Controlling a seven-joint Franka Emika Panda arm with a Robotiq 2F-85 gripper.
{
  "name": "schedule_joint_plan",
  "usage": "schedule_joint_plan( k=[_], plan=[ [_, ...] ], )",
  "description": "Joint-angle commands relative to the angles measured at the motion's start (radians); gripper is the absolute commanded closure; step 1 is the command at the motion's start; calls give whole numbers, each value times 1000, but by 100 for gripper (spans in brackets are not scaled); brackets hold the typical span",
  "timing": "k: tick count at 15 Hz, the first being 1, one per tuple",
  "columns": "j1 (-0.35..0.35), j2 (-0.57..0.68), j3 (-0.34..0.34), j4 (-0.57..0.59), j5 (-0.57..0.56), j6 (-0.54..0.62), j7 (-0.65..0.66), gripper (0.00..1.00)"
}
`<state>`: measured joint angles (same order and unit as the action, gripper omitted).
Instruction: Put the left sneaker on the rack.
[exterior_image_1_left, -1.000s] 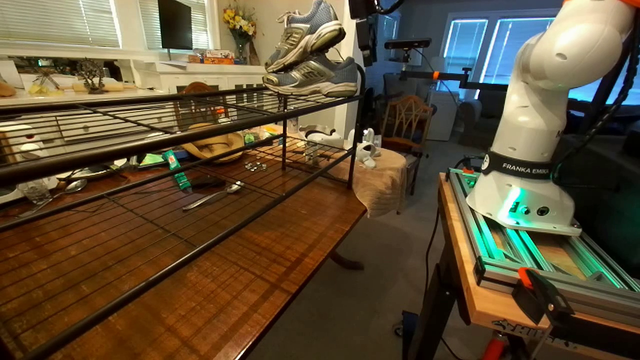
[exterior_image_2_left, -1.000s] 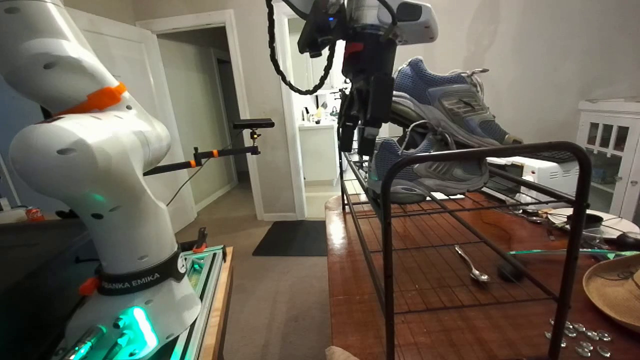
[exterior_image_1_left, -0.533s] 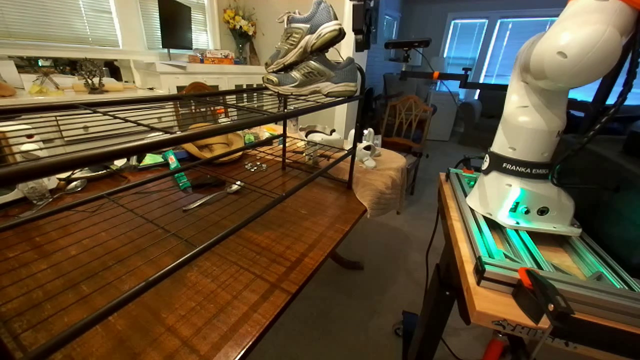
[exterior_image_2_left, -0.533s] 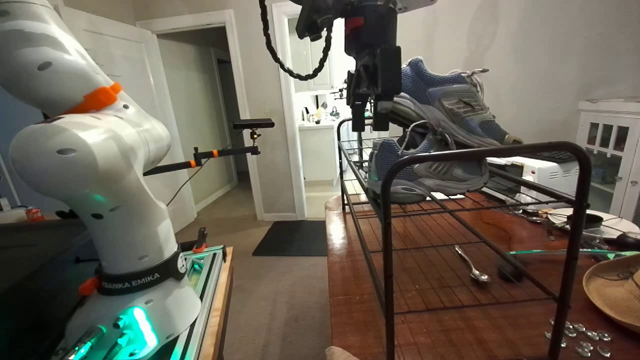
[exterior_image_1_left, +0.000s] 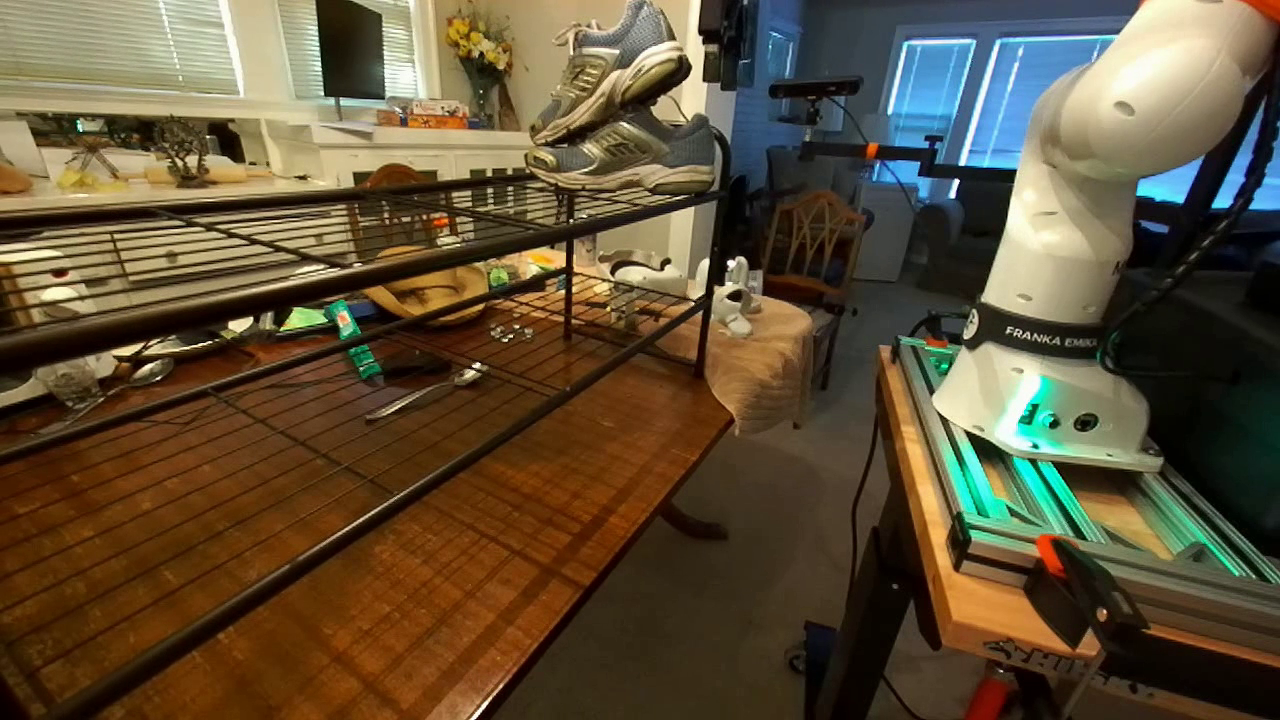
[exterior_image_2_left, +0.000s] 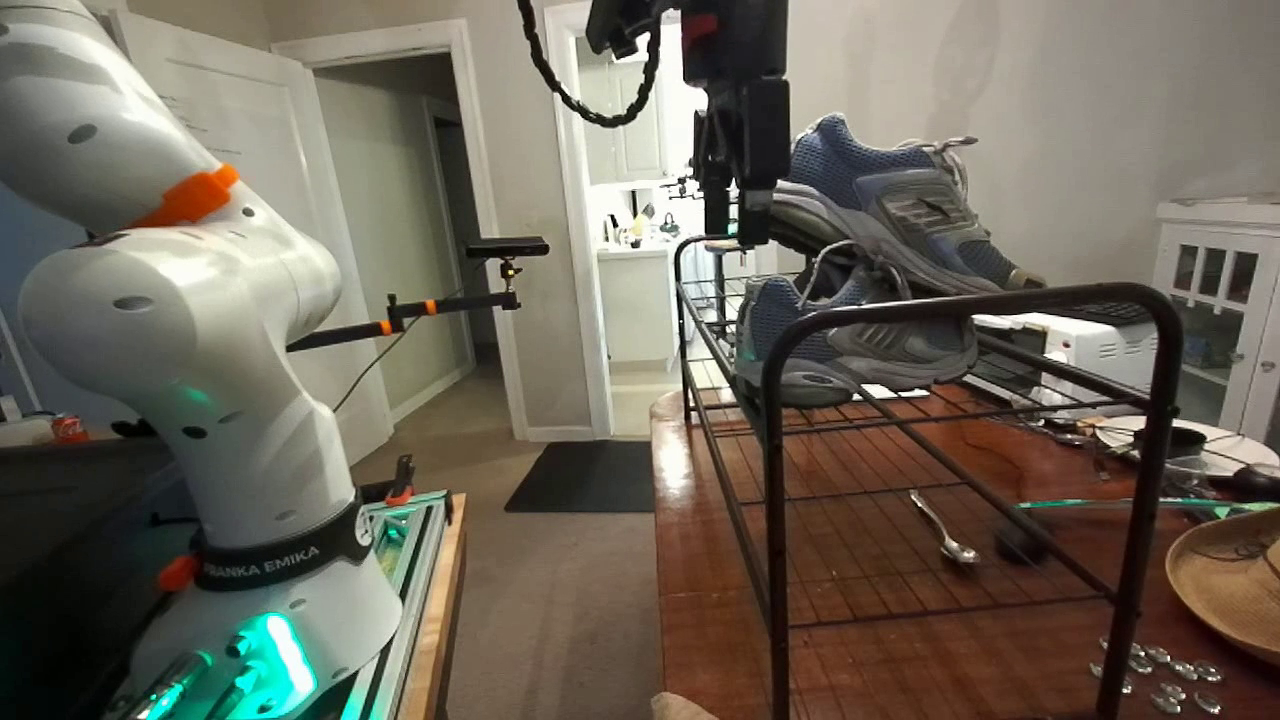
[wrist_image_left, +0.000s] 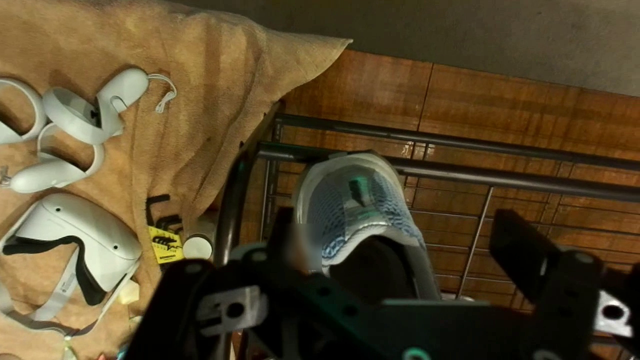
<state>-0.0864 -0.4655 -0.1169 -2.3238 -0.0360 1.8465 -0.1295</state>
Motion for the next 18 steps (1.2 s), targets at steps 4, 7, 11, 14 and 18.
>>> schedule_joint_plan(
  k=[4,7,11,14,18],
  plan=[
    [16,-16,-9,18,49,27,-35,0],
    [25,-23,-7,20,49,63,-46,0],
    [46,-39,-8,-1,55,151,-83,0],
    [62,-45,-10,-15,65,216,-111,0],
    [79,-52,-16,-40,91,311,-147,0]
  ],
)
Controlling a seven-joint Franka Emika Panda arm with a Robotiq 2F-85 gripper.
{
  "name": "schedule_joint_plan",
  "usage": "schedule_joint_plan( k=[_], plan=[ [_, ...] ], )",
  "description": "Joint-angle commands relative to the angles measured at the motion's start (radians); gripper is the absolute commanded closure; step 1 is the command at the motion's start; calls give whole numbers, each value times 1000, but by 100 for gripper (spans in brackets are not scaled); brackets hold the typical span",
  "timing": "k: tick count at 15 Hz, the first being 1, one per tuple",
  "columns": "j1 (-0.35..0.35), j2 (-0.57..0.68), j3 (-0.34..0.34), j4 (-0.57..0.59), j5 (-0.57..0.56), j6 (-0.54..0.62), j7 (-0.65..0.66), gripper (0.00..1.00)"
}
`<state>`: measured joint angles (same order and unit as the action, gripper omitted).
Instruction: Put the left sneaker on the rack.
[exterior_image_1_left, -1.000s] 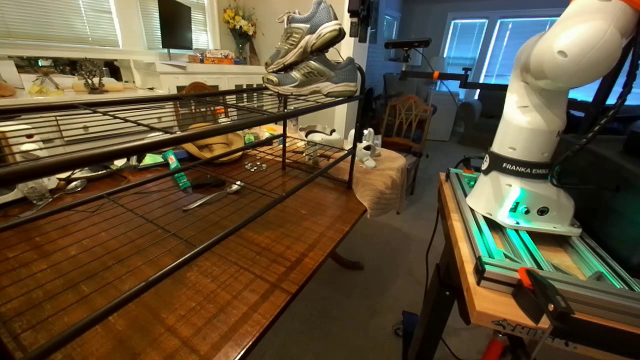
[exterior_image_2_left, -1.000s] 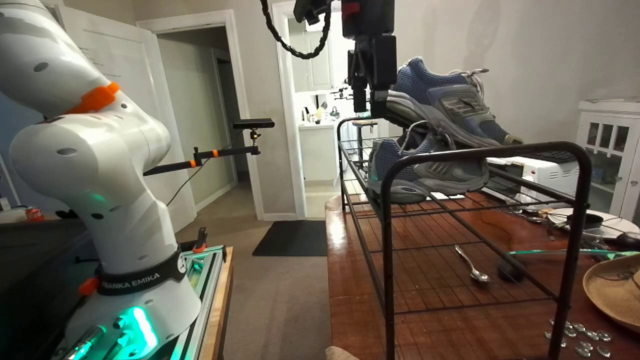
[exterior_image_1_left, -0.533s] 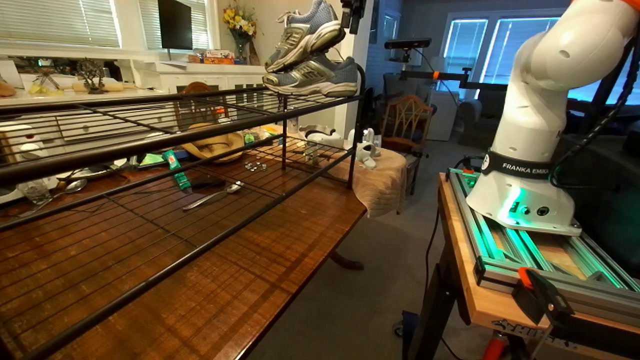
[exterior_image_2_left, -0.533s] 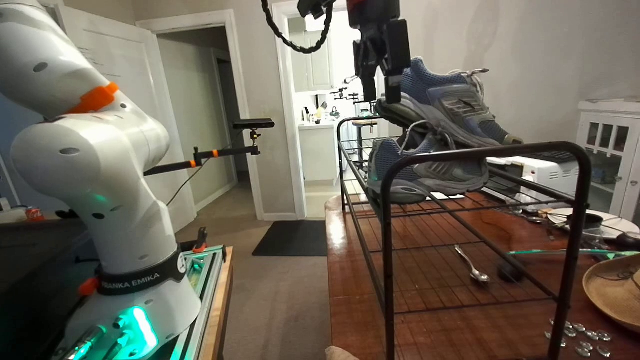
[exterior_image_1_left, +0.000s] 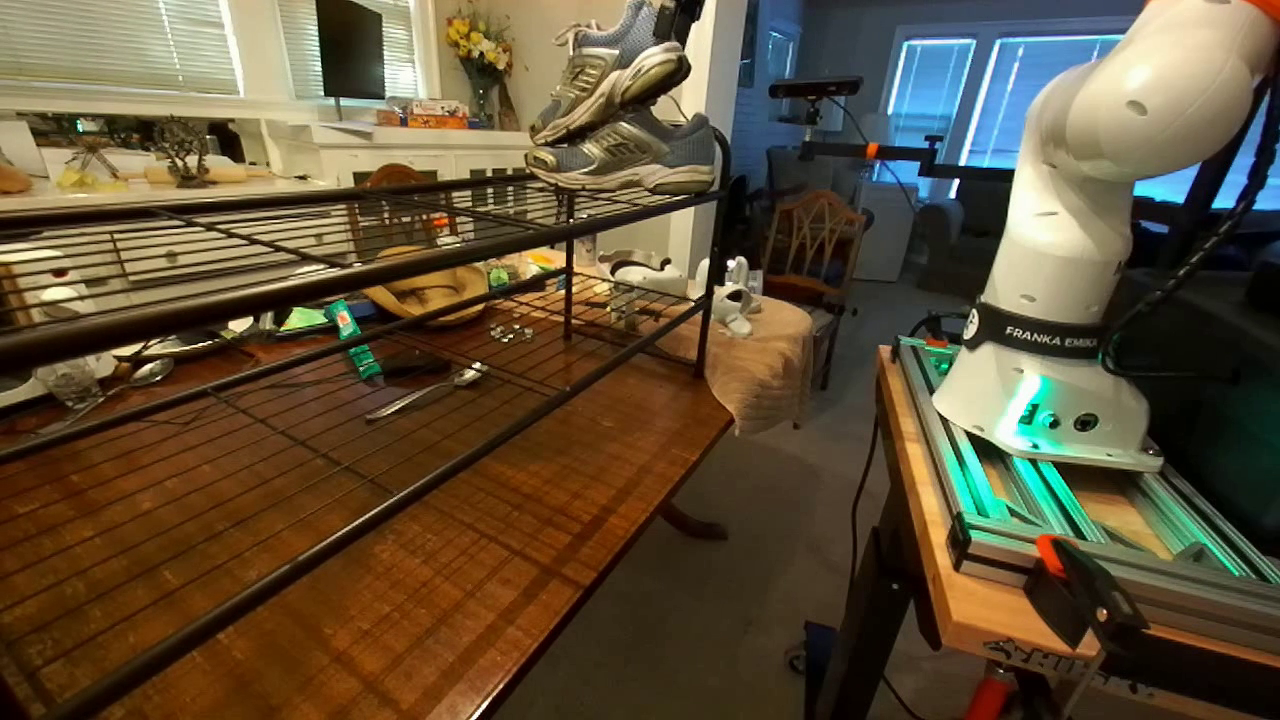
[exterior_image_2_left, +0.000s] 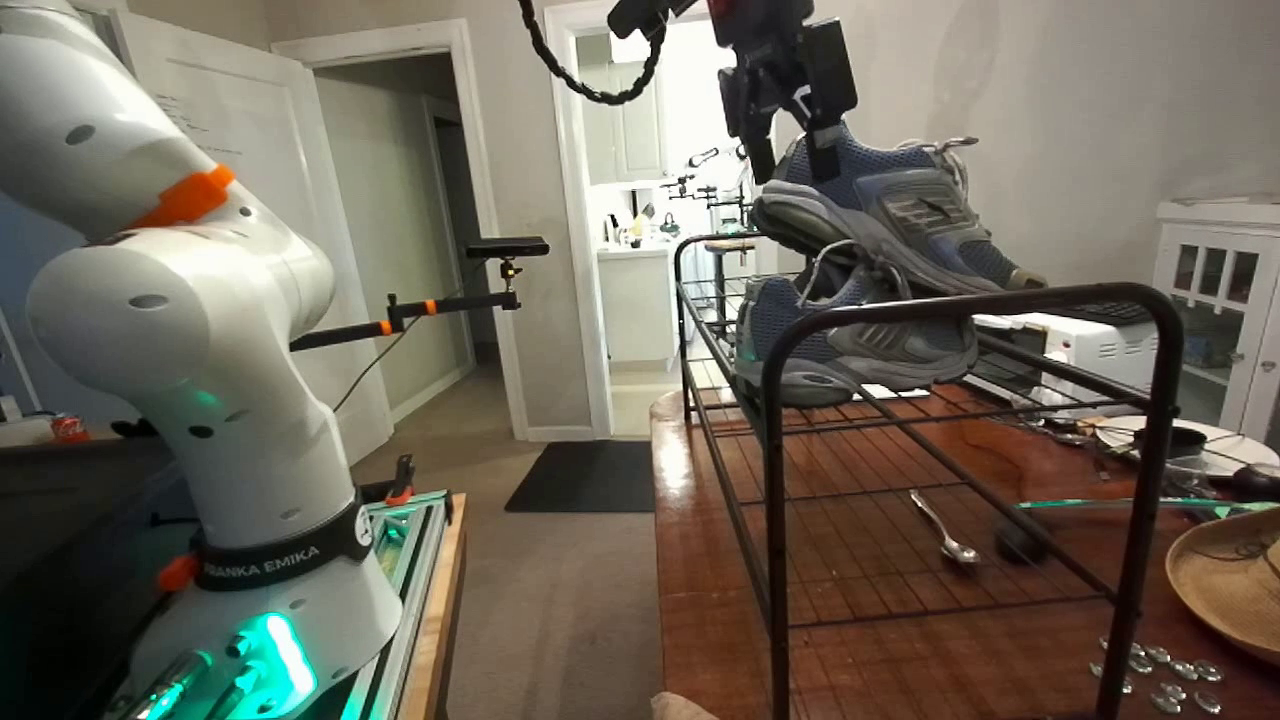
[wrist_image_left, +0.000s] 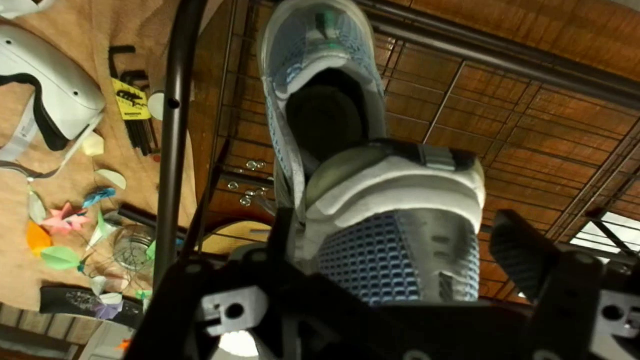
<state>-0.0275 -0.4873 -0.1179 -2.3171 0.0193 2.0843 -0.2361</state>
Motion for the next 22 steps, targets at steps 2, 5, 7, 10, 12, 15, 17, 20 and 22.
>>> schedule_joint_plan(
  k=[2,5,7,10,12,15,17,20,22],
  plan=[
    [27,-34,-17,-66,43,130,-57,0],
    [37,-35,-20,-99,46,214,-72,0],
    [44,-32,-22,-120,47,262,-83,0],
    [53,-27,-26,-143,45,312,-92,25],
    [58,-27,-30,-154,47,332,-95,30],
    [65,-28,-32,-160,49,345,-93,43],
    [74,-28,-31,-160,56,331,-92,46],
    [92,-35,-27,-167,73,328,-91,47],
    [103,-41,-22,-168,81,330,-92,47]
  ],
)
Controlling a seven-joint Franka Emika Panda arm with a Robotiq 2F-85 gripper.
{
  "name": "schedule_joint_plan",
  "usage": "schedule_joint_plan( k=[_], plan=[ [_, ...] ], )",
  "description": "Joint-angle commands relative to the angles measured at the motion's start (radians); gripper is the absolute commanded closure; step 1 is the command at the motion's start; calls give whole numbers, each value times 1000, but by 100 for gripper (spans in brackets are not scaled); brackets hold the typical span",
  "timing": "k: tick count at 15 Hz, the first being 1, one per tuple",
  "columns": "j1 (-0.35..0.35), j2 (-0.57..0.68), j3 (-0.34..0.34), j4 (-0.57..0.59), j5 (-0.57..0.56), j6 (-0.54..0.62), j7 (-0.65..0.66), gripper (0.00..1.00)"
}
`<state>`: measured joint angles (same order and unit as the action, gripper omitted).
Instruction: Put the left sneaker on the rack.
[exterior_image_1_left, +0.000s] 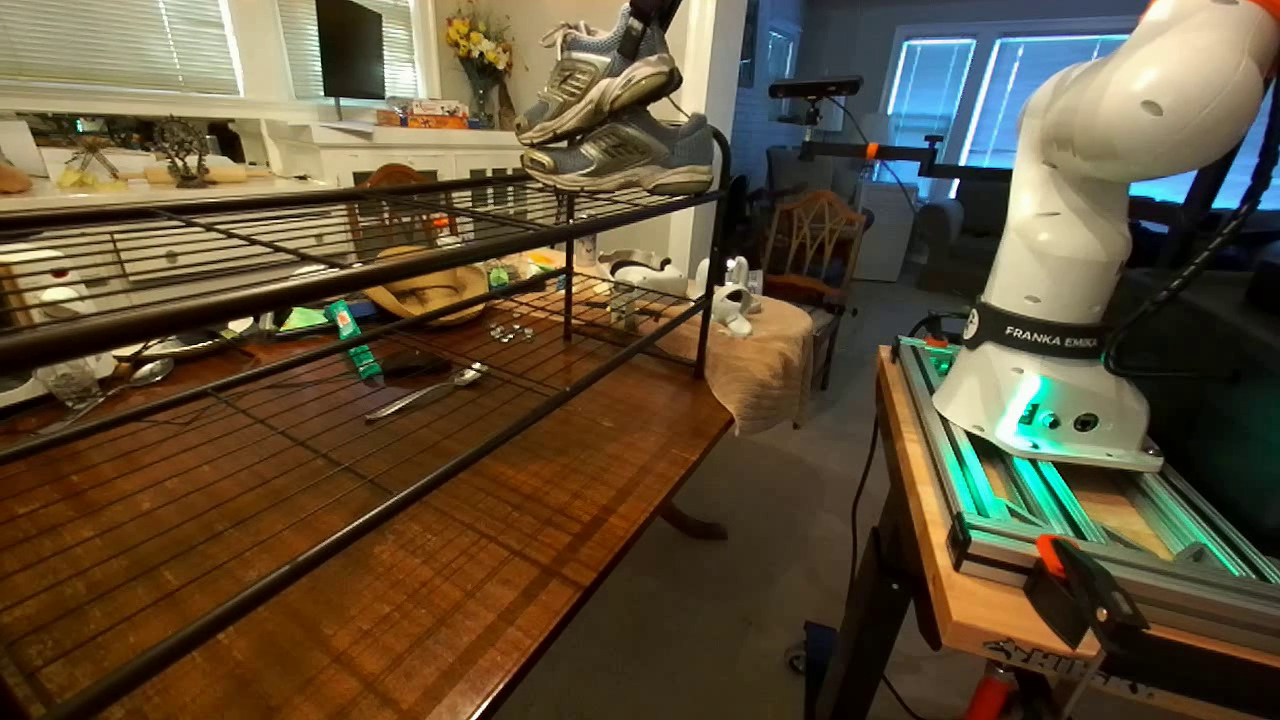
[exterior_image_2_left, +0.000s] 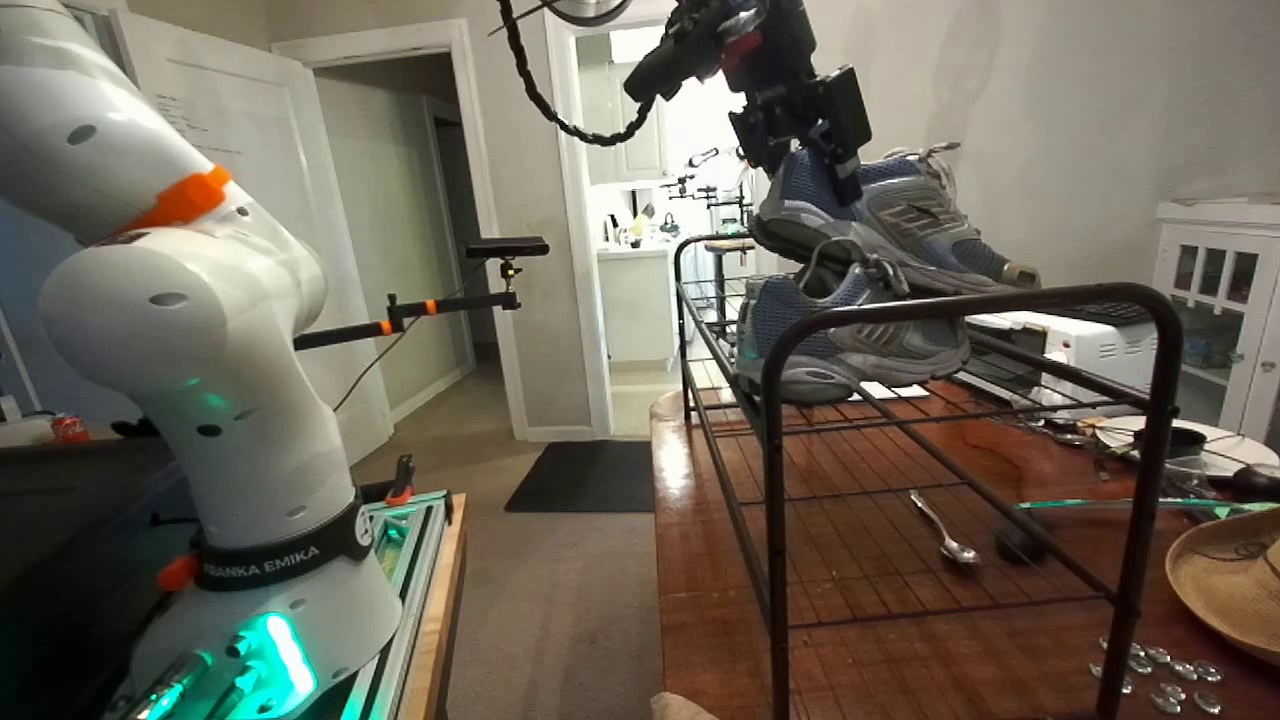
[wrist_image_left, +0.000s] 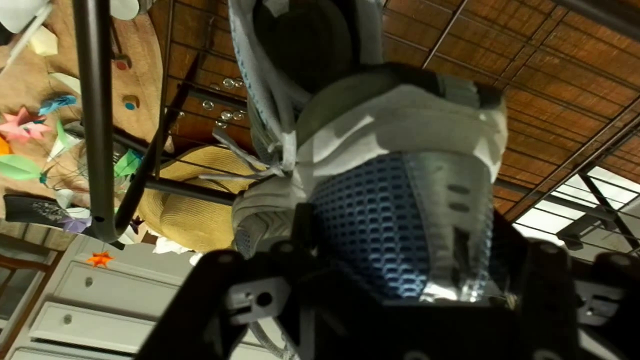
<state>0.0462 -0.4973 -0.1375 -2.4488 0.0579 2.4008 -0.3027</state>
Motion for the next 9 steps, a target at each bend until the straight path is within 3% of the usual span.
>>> schedule_joint_plan(
  k=[1,9],
  plan=[
    [34,-33,-1,-38,46,17,-25,47],
    [89,-39,13,-34,81,46,-21,47]
  ],
)
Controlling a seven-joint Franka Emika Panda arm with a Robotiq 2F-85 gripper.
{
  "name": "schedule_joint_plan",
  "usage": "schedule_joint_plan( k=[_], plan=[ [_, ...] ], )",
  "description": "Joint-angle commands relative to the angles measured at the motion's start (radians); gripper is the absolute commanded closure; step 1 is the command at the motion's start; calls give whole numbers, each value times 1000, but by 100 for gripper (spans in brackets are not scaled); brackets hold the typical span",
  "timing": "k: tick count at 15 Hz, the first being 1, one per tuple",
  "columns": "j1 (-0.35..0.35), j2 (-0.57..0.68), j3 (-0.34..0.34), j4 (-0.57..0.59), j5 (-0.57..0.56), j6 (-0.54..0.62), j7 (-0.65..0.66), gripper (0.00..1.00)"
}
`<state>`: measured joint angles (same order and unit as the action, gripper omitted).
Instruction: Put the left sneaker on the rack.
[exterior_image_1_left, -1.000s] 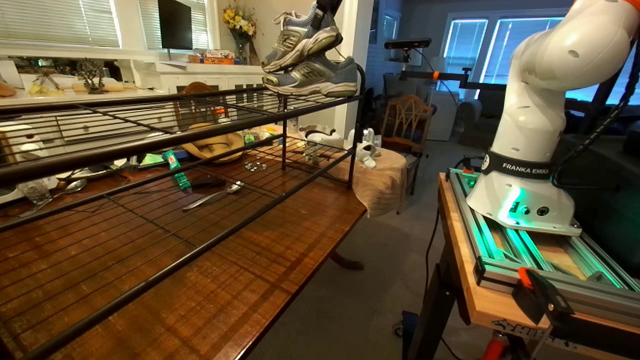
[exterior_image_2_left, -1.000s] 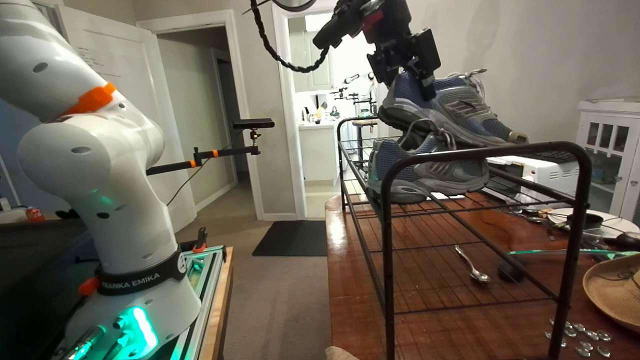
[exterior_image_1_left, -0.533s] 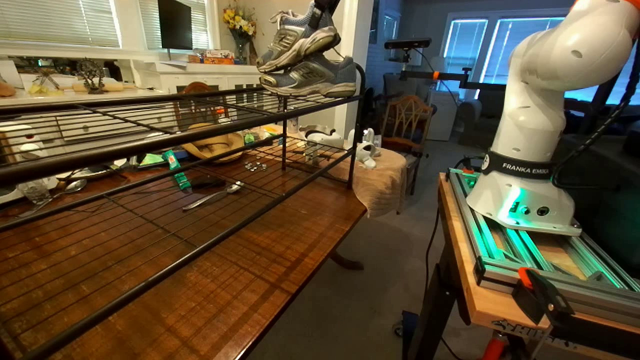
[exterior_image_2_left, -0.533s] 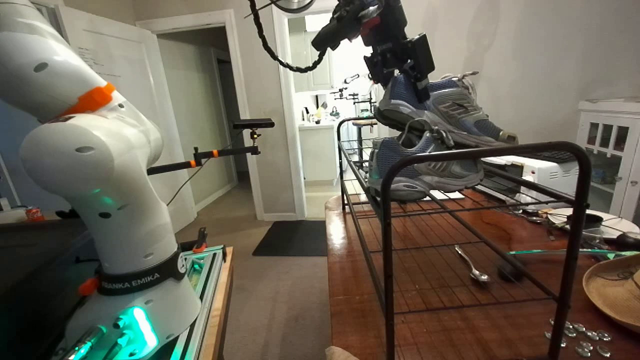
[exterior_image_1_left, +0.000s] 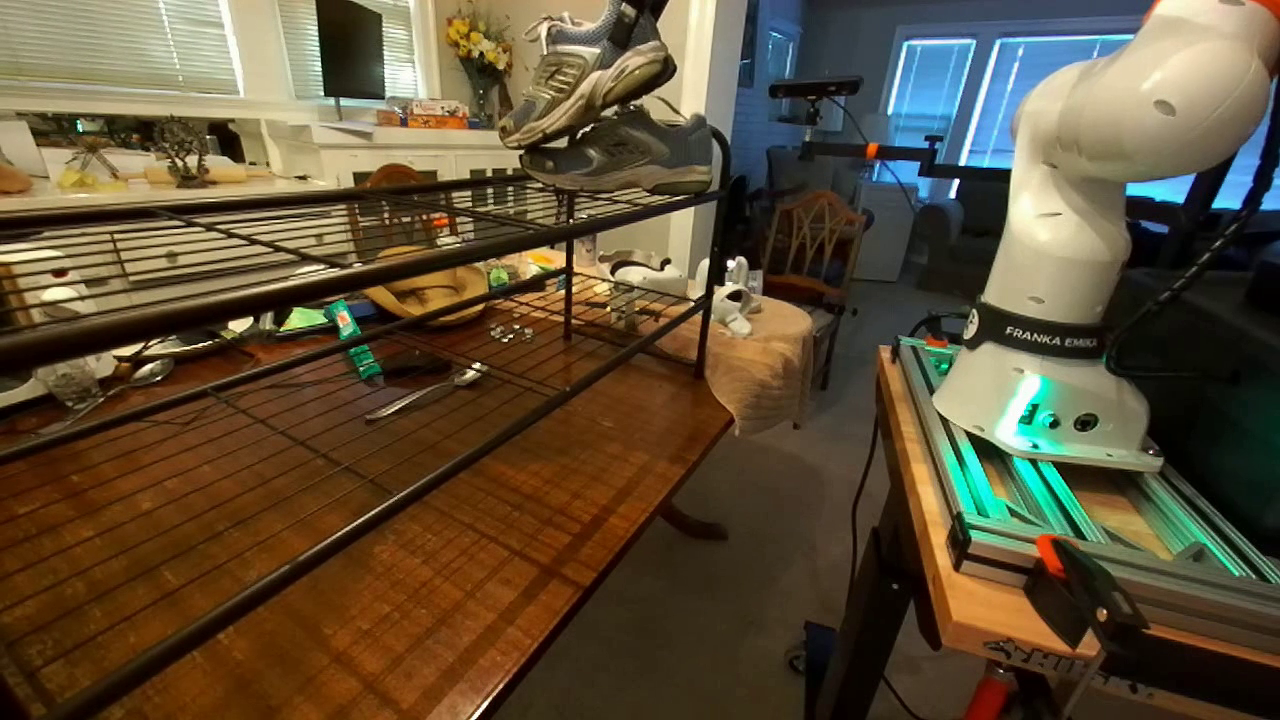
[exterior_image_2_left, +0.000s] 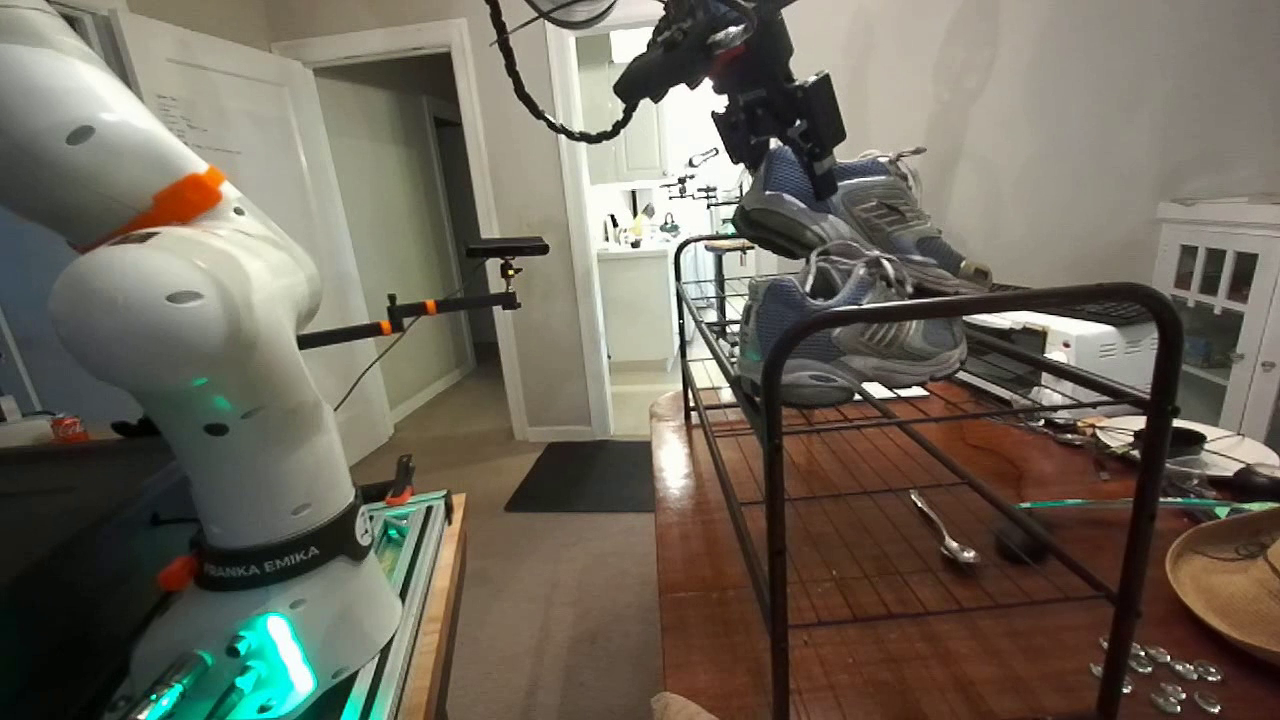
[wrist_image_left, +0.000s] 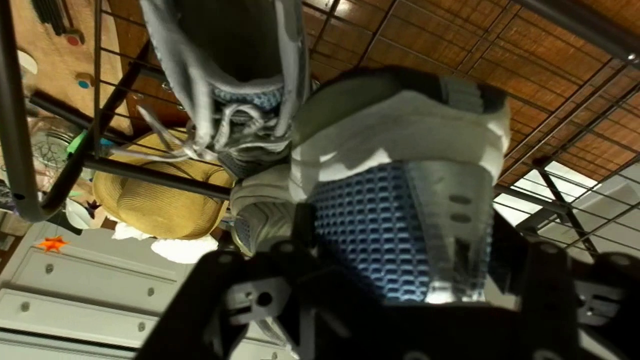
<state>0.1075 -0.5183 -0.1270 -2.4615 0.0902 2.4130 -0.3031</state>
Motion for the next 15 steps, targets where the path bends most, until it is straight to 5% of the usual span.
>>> schedule_joint_plan(
  k=[1,15],
  plan=[
    [30,-13,7,-18,51,37,-14,47],
    [127,-42,-18,-87,192,-30,-142,47]
  ],
)
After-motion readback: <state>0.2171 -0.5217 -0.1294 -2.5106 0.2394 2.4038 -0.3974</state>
